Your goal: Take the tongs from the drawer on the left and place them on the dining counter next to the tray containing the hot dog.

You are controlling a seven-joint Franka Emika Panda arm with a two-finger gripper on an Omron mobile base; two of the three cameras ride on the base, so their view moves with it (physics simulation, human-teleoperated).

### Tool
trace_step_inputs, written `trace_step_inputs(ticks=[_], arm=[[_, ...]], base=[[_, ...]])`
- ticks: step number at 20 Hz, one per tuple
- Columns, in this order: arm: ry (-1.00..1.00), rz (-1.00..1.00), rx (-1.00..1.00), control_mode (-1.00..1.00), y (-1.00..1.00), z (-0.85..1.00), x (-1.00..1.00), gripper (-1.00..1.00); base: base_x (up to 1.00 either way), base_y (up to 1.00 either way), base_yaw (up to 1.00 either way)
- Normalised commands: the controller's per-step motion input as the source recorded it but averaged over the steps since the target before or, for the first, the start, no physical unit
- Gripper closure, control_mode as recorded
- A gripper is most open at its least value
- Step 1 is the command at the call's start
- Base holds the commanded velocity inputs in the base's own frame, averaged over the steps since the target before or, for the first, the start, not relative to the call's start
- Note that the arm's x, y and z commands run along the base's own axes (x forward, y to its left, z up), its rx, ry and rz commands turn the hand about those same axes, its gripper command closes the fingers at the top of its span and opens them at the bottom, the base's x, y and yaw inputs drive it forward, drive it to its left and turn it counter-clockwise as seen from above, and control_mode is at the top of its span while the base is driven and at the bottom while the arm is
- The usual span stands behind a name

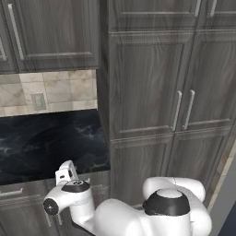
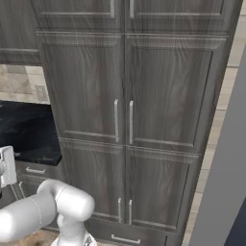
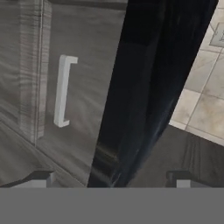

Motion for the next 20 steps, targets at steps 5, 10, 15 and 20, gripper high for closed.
trace_step_inputs(ticks=[5,10,15,20], arm=[[-0.09,0.0,0.0,-1.0,0.0,-0.49,0.0,-1.0],[-0.08,0.0,0.0,-1.0,0.0,-0.37,0.0,-1.0],[-0.11,0.0,0.0,-1.0,0.0,-0.23,0.0,-1.0],[-0.09,0.0,0.01,-1.0,0.02,-0.21,0.04,-1.0]], base=[[0.0,0.0,0.0],[0.0,0.0,0.0],[0.0,0.0,0.0],[0.0,0.0,0.0]])
